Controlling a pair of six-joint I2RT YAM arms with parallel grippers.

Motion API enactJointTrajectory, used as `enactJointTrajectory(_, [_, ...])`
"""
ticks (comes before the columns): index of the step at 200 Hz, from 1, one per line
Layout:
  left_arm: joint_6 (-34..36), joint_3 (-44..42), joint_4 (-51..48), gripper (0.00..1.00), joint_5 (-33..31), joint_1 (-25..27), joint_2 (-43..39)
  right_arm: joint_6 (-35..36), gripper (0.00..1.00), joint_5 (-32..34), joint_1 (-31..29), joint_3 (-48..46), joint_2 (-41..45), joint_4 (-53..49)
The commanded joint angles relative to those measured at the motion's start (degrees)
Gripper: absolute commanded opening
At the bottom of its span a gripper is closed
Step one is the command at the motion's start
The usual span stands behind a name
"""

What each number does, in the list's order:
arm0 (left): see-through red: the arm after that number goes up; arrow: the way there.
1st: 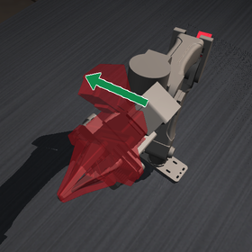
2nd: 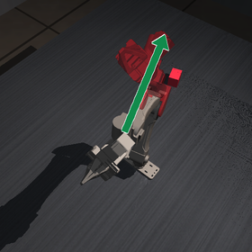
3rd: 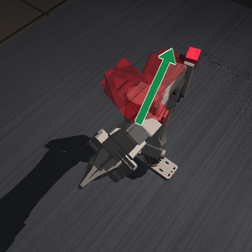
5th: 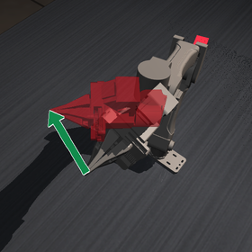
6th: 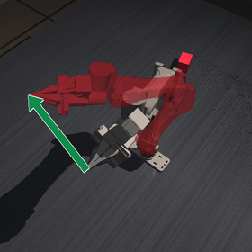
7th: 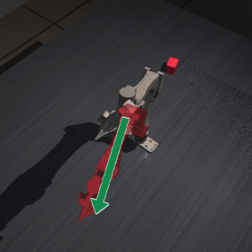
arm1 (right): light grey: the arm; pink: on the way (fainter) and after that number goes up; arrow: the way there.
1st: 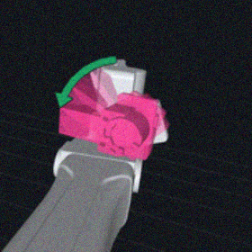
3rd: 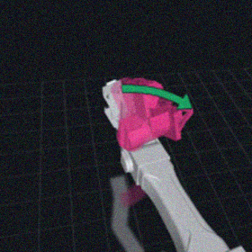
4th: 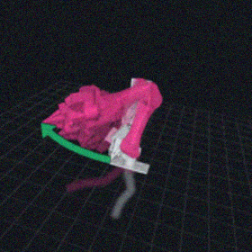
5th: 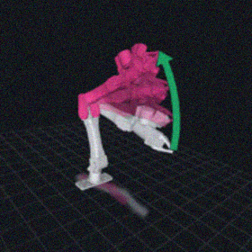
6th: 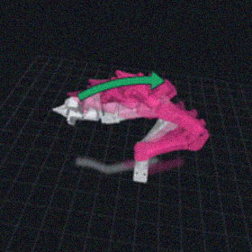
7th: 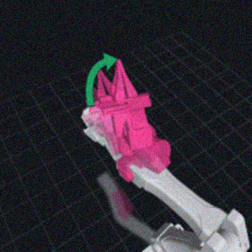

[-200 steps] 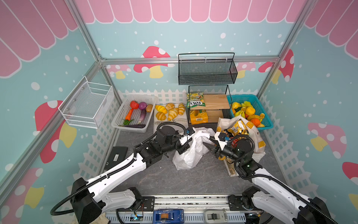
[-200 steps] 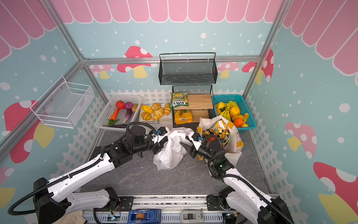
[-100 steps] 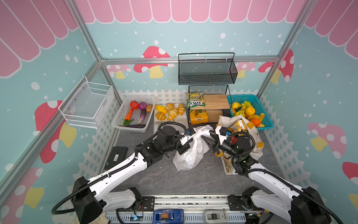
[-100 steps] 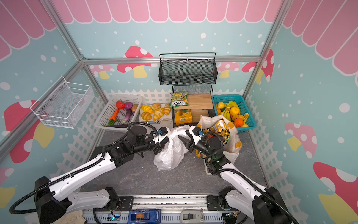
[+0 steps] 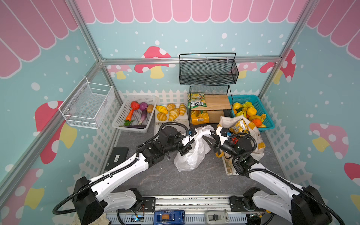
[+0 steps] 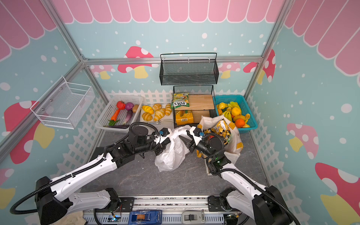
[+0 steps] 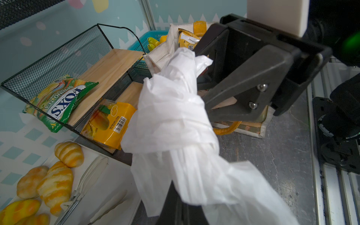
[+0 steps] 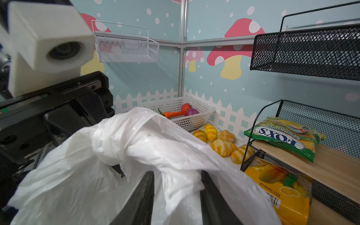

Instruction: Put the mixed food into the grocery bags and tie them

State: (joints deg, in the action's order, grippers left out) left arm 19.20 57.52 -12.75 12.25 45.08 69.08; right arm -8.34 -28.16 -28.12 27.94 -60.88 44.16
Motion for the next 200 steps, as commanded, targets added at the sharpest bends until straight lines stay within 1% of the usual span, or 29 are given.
enactJointTrajectory(1, [-0.57, 0.71, 0.54, 0.00, 1.11, -0.26, -0.11, 4.13, 0.39, -2.19, 0.28, 1.84, -0.37, 0.54])
enactJointTrajectory(33, [-0.48, 0.83, 0.53, 0.00, 1.06, -0.26, -0.08, 3.56, 0.36, -2.45, 0.61, 2.36, -0.59, 0.74])
enactJointTrajectory(58, [-0.48, 0.84, 0.45, 0.00, 1.09, -0.26, -0.09, 0.64, 0.31, 1.55, 0.98, 2.37, -0.52, 0.55])
enactJointTrajectory(70, [-0.47, 0.82, 0.47, 0.00, 1.08, -0.26, -0.09, -0.87, 0.29, 2.25, 1.08, 2.46, -0.68, 0.63])
enactJointTrajectory(121, [-0.47, 0.88, 0.36, 0.00, 1.11, -0.25, 0.00, -7.55, 0.24, 1.07, 1.05, 1.90, -2.04, 3.85])
enactJointTrajectory(168, [-0.39, 0.84, 0.36, 0.00, 1.06, -0.26, -0.01, -11.00, 0.16, 1.28, 1.07, 1.67, -2.66, 5.90])
enactJointTrajectory(183, [-0.48, 0.82, 0.37, 0.00, 1.10, -0.25, -0.08, -11.65, 0.13, 1.08, 1.06, 1.51, -2.91, 6.36])
enactJointTrajectory(200, [-0.48, 0.75, 0.36, 0.00, 1.02, -0.26, -0.10, -12.06, 0.07, 1.28, 1.05, 1.50, -3.10, 6.38])
